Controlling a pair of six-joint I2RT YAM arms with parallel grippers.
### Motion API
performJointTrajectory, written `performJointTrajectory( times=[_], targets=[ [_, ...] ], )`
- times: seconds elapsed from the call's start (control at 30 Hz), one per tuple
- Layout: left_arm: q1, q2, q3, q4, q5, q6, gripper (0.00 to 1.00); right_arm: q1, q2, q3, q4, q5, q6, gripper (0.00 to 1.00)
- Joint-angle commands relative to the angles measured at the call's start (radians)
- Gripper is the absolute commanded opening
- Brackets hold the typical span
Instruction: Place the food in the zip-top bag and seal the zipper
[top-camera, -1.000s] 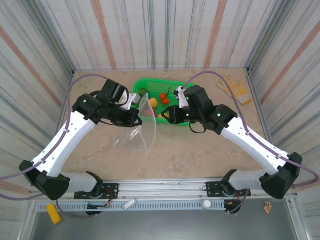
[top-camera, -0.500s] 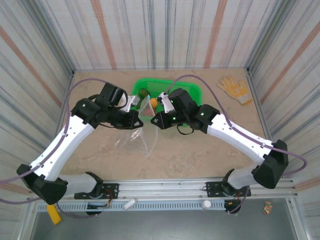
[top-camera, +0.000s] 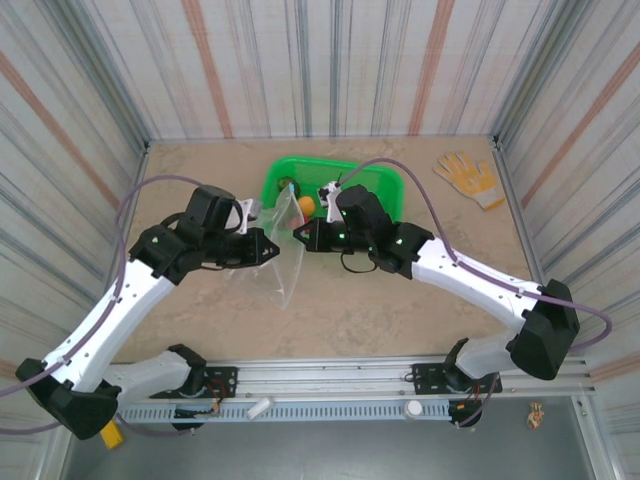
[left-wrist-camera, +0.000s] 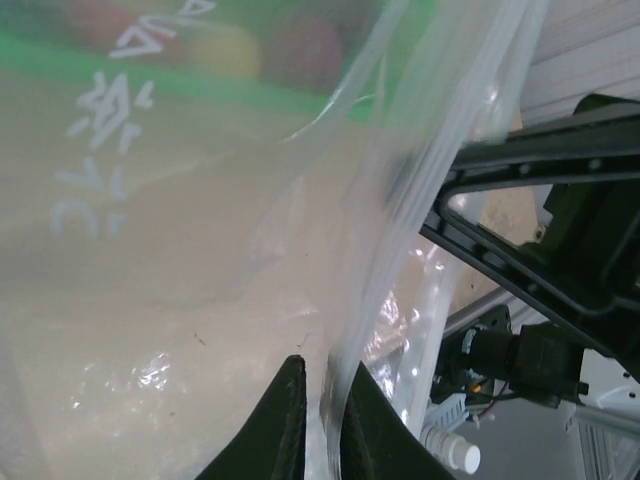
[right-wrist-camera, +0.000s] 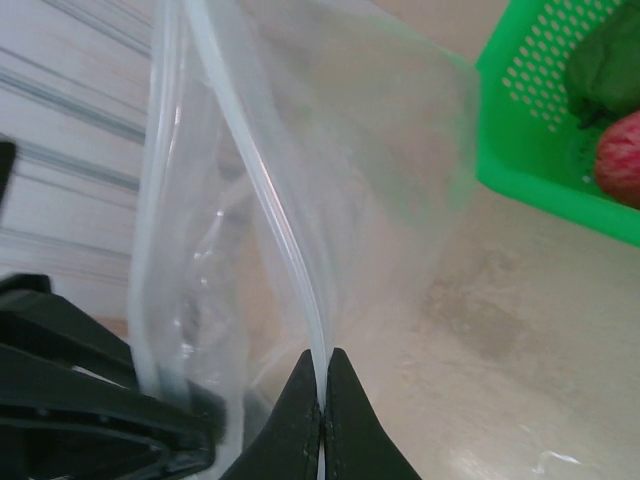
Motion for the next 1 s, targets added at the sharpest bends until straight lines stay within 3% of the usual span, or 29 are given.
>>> performJointTrajectory(
  times=[0.0, 0.3, 0.57, 0.67, 0.73, 0.83, 0.97],
  targets=[
    [0.004, -0.052, -0.034, 0.069, -0.048, -0.049, 0.14, 0.004, -0.026, -0.031, 0.098, 0.042, 0.087, 0.00],
    [0.005, -0.079, -0.052, 0.093, -0.095, -0.008, 0.00, 0.018, 0.010, -0.032, 0.121, 0.019, 0.111, 0.00],
    [0.011, -0.054, 0.034, 0.003, -0.146, 0.111, 0.00, -0.013, 0.014, 0.005, -0.053, 0.085, 0.028, 0.03],
    [0.040, -0.035, 0.108, -0.083, -0.162, 0.134, 0.00, -0.053, 0.034, 0.023, -0.121, 0.048, 0.002, 0.22],
    [0.080, 0.008, 0.165, -0.145, -0.125, 0.151, 0.00, -0.076, 0.059, 0.024, -0.057, -0.082, 0.001, 0.40],
    [0.103, 0.038, 0.189, -0.165, -0.132, 0.166, 0.00, -0.066, 0.071, 0.076, -0.037, -0.107, -0.026, 0.58],
    [0.222, 0.041, 0.131, -0.079, 0.033, 0.127, 0.00, -0.059, 0.072, 0.211, -0.229, 0.021, -0.157, 0.65]
  ],
)
